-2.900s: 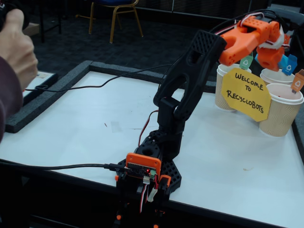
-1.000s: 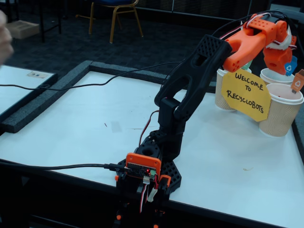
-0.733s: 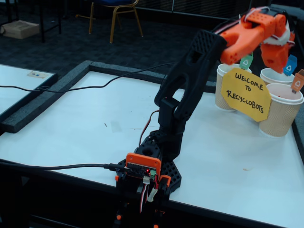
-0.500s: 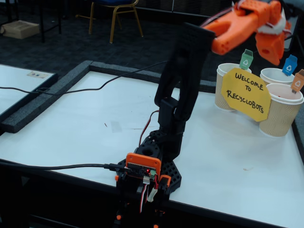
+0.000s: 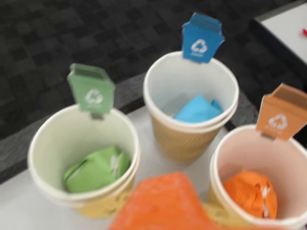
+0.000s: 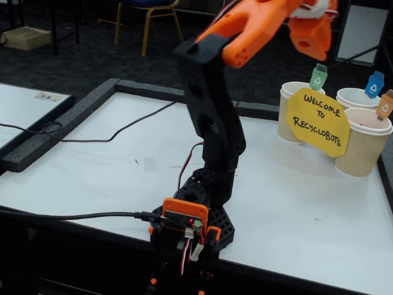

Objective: Sort rubbish by color.

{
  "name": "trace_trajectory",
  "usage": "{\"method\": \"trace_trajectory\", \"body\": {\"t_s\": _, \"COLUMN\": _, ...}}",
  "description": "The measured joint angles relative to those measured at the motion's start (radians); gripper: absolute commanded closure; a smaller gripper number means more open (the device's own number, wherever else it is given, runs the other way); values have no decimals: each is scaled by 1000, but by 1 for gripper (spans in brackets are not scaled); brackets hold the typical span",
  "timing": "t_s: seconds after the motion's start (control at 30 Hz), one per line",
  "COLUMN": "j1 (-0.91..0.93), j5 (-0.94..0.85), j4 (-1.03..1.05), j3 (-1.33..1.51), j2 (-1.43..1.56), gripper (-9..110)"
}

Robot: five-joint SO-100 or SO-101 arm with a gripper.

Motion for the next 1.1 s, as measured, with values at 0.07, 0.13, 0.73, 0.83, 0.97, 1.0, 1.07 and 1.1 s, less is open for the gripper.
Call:
{"method": "trace_trajectory", "body": {"t_s": 0.07, "j1": -3, "j5": 0, "j4": 0, "j3": 72, "j2": 72, "gripper": 101}}
{"method": "trace_trajectory", "body": {"t_s": 0.13, "j1": -3, "j5": 0, "j4": 0, "j3": 155, "j2": 149, "gripper": 101}}
{"method": "trace_trajectory", "body": {"t_s": 0.73, "j1": -213, "j5": 0, "j4": -44, "j3": 643, "j2": 672, "gripper": 101}}
{"method": "trace_trajectory", "body": {"t_s": 0.83, "j1": -270, "j5": 0, "j4": -44, "j3": 726, "j2": 750, "gripper": 101}}
{"method": "trace_trajectory", "body": {"t_s": 0.97, "j1": -350, "j5": 0, "j4": -44, "j3": 787, "j2": 798, "gripper": 101}}
{"method": "trace_trajectory", "body": {"t_s": 1.0, "j1": -373, "j5": 0, "j4": -44, "j3": 796, "j2": 801, "gripper": 101}}
{"method": "trace_trajectory", "body": {"t_s": 1.07, "j1": -436, "j5": 0, "j4": -35, "j3": 808, "j2": 804, "gripper": 101}}
{"method": "trace_trajectory", "body": {"t_s": 1.1, "j1": -472, "j5": 0, "j4": -28, "j3": 810, "j2": 804, "gripper": 101}}
